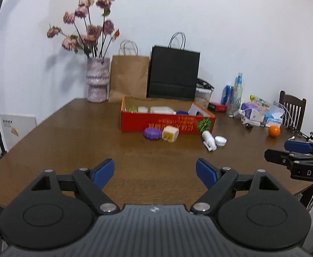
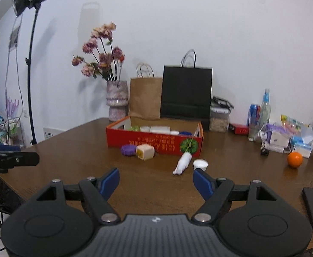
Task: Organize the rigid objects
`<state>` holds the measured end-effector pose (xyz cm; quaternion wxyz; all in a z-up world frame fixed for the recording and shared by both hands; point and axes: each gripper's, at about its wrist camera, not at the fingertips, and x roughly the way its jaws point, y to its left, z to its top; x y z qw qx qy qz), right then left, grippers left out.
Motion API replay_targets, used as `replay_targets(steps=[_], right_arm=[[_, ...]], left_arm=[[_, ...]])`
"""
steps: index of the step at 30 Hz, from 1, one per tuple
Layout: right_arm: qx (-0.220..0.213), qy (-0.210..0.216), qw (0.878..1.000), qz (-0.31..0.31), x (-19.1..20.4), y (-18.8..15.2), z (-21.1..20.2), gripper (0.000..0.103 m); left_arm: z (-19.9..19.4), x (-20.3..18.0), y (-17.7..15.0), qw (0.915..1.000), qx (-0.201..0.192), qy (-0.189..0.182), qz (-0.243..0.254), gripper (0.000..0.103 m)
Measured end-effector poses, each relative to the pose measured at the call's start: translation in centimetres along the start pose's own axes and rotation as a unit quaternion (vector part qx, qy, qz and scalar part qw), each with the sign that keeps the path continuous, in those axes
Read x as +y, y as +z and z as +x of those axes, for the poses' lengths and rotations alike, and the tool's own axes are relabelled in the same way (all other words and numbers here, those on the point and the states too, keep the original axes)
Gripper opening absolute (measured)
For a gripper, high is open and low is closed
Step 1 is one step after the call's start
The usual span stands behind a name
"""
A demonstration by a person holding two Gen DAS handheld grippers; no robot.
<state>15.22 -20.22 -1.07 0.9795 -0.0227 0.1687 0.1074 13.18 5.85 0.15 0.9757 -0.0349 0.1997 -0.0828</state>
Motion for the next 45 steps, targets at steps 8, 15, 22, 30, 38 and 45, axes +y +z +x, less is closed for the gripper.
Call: replay_targets(steps=[8,15,22,30,38,45], right_arm=[[0.048,0.036,0.998,0.026,-0.7,1.0,8.2,0.076],[0.093,0.078,0.988,0.097,-1.9,4.4,20.1,0.074],[0.123,0.077,0.976,0.162,-1.8,6.4,30.2,0.075],[0.158,0.079,0.964,0.199,-2.0,5.6,35.7,0.056],[0.147,0.055,0.983,0.096,-3.8,6.0,33.7,0.061],[0.150,0.052,0.983,0.090,-3.1,5.6,34.3,0.055]], left_arm=[[7.3,1.0,1.1,0.9989,0.043,-0.004,0.018,0.085],[19.6,2.4,4.3,0.9946,0.074,-0.050,0.052,0.085],[27.4,2.8,5.3,0.9862,0.112,-0.092,0.081,0.085],[31.6,3.8,6.4,0.9872,0.116,-0.089,0.064,0.072],[33.9,3.1,6.1,0.9841,0.137,-0.103,0.047,0.067],[34.4,4.1,5.9,0.9871,0.133,-0.088,0.019,0.054]])
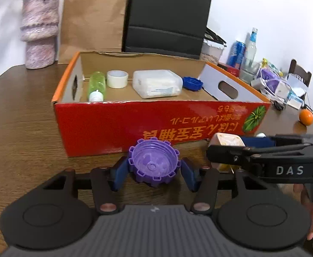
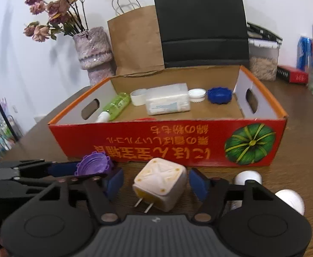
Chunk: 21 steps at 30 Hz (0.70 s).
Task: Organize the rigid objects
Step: 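Grasp the purple cap with the left tool while the right tool grasps the white plug adapter, then carry the purple cap and plug adapter over the red box with both tools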
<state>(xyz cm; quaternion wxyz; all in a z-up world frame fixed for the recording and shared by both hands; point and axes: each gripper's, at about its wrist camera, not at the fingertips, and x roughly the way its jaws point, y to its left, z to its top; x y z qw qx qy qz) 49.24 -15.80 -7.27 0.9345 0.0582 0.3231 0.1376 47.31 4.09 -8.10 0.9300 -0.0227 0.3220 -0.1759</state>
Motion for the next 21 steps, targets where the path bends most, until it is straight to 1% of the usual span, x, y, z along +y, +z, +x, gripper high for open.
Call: replay_targets(steps=[1,3,6,8,12,15,17,18,21], right_arm=[[-0.001,-0.005,1.000,-0.004,0.1,-0.1,0.0,0.055],[-0.003,-0.005,1.000,-0.003,0.2,-0.3,-0.1,0.054],[-0.008,-0.013,1.000,-0.013,0.7,-0.8,-1.1,0.054],[-0.022,-0.003,0.999,-0.028,1.5,-1.5,-2.9,0.054],[-0.037,0.006,0.997,-0.064,3.6,-3.5,-6.4,0.053],[-0.046,0.015,0.996,-0.073,4.8,-5.8,-9.9,0.053],[-0.060,0.014,0.995,-0.081,5.5,-7.9,-12.8,0.053],[-0.067,0.013,0.994,-0.081,5.7,-8.9,-14.2,0.053],[-0.077,0.010,0.995,-0.065,5.8,-11.8,-17.7,0.053]], left_arm=[[-0.2,0.0,-0.1,1.0000,-0.001,0.004,-0.001,0.054],[-0.9,-0.4,-0.4,0.9997,-0.005,0.025,0.004,0.054],[-3.7,-1.2,-1.6,0.9986,-0.028,0.044,-0.002,0.054],[-6.5,-1.8,-2.8,0.9976,-0.045,0.051,-0.015,0.054],[-12.1,-3.2,-5.6,0.9931,-0.069,0.082,-0.046,0.054],[-16.6,-4.6,-7.9,0.9868,-0.097,0.117,-0.057,0.054],[-19.8,-5.3,-9.6,0.9820,-0.120,0.135,-0.057,0.054],[-21.2,-5.5,-10.3,0.9813,-0.123,0.135,-0.061,0.054],[-24.8,-5.7,-12.1,0.9832,-0.122,0.114,-0.074,0.054]])
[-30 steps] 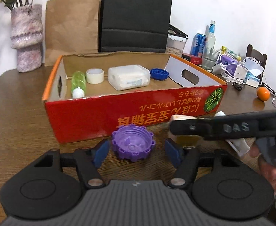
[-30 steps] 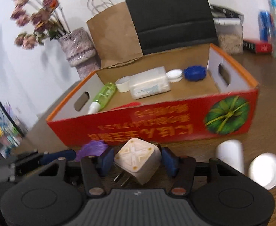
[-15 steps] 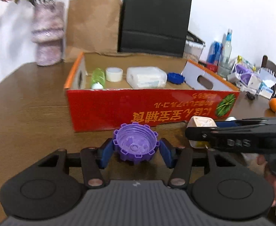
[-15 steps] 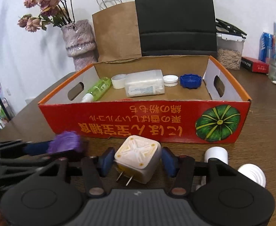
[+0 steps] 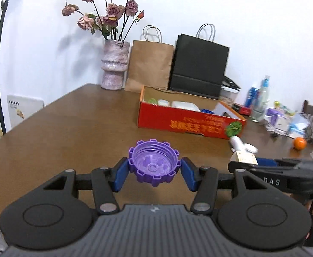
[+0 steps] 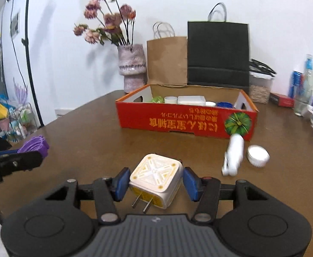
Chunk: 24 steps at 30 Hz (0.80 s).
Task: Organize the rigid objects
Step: 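Carry the purple cap and plug adapter over the red box with both tools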
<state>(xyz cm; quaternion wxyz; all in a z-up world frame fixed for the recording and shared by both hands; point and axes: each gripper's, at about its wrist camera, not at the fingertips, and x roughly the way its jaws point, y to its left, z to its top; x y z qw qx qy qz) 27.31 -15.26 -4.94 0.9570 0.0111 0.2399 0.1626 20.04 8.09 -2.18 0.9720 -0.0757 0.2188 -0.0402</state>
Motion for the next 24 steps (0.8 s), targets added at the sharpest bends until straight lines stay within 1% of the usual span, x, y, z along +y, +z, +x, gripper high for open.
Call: replay_targets(steps=[4,7,10,13,18,24], right_arm=[[-0.012,-0.013,1.000,0.003,0.9,-2.4,-4.7,0.054],[-0.027,-0.017,0.999,-0.008,1.6,-3.4,-8.2,0.054],[-0.048,-0.020,0.999,-0.016,2.1,-4.0,-11.2,0.054],[-0.064,-0.023,0.998,-0.018,2.1,-4.3,-13.2,0.054],[-0.070,-0.031,0.997,-0.006,1.0,-4.8,-14.0,0.054],[-0.065,-0.039,0.997,0.017,-0.8,-5.1,-12.6,0.054]], left_arm=[[-4.4,-0.3,-0.8,0.9997,-0.018,0.006,0.018,0.054],[-7.1,-1.1,-1.1,0.9993,-0.033,-0.011,0.014,0.054],[-8.7,-2.4,-1.2,0.9983,-0.046,-0.027,0.024,0.054],[-9.4,-3.5,-1.1,0.9970,-0.055,-0.040,0.037,0.054],[-9.1,-5.1,-1.1,0.9962,-0.054,-0.049,0.046,0.054],[-7.0,-5.4,-1.5,0.9973,-0.028,-0.047,0.048,0.054]])
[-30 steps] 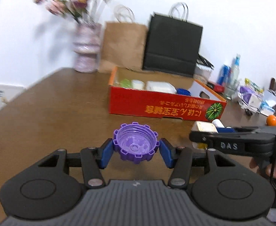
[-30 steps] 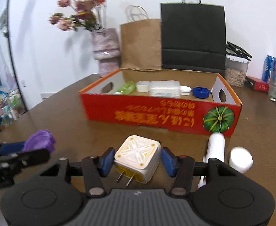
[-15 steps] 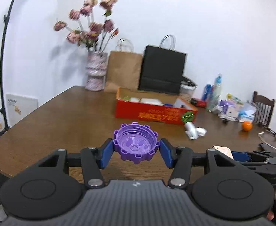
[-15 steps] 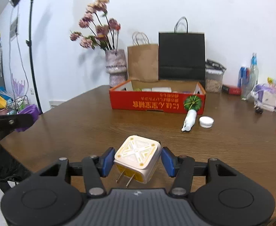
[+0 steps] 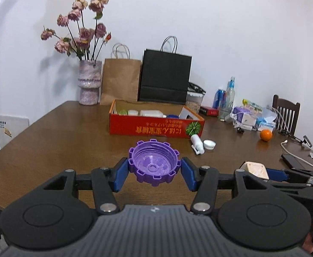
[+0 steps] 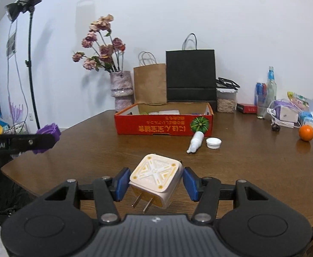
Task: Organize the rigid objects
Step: 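Carry the purple cap and plug adapter over the red box with both tools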
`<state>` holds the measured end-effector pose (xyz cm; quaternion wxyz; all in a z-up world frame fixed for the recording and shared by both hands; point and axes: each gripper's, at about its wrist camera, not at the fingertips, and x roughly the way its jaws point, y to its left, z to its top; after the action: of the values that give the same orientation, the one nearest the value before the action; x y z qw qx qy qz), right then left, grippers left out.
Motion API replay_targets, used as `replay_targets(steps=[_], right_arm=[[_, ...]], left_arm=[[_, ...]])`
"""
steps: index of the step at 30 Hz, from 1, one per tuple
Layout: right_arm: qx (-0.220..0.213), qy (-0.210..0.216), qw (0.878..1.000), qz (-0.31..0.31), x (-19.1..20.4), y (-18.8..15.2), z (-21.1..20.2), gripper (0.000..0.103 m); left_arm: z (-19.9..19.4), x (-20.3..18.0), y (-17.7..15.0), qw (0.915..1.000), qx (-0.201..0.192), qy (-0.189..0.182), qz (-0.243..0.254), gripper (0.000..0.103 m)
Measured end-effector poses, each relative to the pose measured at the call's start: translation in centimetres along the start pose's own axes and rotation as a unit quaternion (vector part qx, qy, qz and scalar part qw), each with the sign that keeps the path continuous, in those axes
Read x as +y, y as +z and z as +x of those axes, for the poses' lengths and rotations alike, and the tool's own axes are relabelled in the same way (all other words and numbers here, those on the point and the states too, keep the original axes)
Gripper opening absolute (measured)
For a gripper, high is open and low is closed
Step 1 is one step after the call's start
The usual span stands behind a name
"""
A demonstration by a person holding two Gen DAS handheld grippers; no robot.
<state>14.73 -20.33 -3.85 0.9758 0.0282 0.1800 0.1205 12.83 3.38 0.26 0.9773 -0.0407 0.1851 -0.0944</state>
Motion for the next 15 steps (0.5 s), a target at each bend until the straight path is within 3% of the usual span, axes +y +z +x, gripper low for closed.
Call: replay_targets(steps=[4,7,15], right_arm=[[0.009,-0.004,1.000,0.013,-1.3,-0.1,2.1,0.054],[0.007,0.005,1.000,0.015,-2.3,1.3,3.9,0.054],[-0.016,0.064,0.998,0.002,-6.3,11.1,10.3,0.054]], left_arm=[[2.3,0.9,0.7,0.9999,0.012,-0.002,-0.009,0.054],[4.7,2.0,3.0,0.9995,0.019,-0.017,-0.019,0.054],[14.6,4.2,13.0,0.9984,0.026,-0.045,-0.023,0.054]])
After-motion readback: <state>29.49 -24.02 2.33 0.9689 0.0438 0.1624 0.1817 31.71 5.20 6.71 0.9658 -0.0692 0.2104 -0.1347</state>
